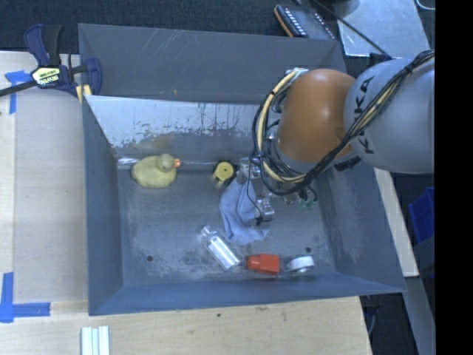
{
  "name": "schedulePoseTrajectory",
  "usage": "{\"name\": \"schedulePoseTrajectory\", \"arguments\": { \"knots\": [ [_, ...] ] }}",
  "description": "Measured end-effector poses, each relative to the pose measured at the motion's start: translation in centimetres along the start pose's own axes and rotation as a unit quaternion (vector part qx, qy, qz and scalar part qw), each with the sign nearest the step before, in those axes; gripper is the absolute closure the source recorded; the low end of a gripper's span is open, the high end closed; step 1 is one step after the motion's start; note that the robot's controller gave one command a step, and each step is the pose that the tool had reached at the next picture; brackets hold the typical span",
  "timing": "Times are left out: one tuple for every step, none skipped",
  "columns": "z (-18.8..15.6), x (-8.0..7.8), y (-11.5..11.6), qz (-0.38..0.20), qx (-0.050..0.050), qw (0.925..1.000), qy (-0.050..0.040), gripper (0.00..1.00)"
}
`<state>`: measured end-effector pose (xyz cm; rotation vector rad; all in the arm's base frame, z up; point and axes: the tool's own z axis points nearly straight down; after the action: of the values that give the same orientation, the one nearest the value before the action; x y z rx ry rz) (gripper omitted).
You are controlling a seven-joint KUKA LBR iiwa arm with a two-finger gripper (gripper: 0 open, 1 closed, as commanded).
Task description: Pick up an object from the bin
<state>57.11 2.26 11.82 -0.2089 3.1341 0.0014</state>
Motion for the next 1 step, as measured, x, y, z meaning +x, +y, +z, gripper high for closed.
{"name": "schedulePoseTrajectory", "arguments": {
  "knots": [
    [4.50,-1.52,-1.72,0.026,0.001,0.9997,-0.0050,1.00]
  ]
}}
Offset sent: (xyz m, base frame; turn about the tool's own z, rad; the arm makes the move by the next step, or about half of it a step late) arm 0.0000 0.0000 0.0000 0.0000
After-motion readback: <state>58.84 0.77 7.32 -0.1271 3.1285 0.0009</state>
